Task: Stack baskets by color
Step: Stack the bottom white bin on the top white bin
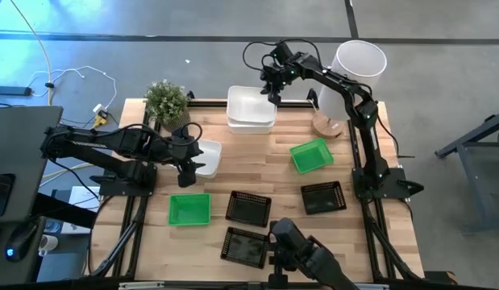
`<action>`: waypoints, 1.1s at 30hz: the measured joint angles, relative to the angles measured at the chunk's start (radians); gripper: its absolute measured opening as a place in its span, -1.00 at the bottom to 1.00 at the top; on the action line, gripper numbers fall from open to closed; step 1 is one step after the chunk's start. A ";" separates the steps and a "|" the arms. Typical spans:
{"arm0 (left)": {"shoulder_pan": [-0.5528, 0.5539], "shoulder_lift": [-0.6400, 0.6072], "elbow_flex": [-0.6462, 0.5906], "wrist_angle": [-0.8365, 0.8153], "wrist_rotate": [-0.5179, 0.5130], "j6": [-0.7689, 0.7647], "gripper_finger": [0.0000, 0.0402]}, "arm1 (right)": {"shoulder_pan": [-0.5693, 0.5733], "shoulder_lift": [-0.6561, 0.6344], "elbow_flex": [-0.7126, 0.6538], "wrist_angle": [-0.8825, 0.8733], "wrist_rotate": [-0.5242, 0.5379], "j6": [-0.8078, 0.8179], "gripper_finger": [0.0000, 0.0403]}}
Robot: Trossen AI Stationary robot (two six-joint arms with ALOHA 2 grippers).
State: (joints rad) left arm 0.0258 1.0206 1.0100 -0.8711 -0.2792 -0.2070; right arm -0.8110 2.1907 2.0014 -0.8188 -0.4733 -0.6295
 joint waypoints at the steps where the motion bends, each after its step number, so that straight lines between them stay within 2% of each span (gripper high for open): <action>1: 0.000 0.000 0.000 0.000 0.000 0.000 -0.04 | -0.001 0.001 0.000 -0.002 0.000 -0.002 -1.00; 10: 0.000 0.000 0.000 0.000 0.000 0.000 -0.04 | -0.001 0.014 -0.001 -0.017 0.011 -0.018 -1.00; 25: 0.000 0.000 0.000 0.000 0.000 -0.003 -0.04 | 0.018 0.016 -0.001 -0.045 0.128 -0.051 -0.99; 28: 0.000 0.000 0.000 0.000 0.000 -0.002 -0.04 | 0.025 0.016 -0.001 -0.052 0.126 -0.051 -0.92; 33: 0.000 0.000 0.000 0.000 0.000 -0.001 -0.04 | 0.029 0.016 -0.001 -0.058 0.124 -0.051 -0.67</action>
State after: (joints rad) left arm 0.0261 1.0206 1.0100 -0.8711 -0.2793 -0.2081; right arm -0.7822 2.2070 2.0003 -0.8766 -0.3496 -0.6807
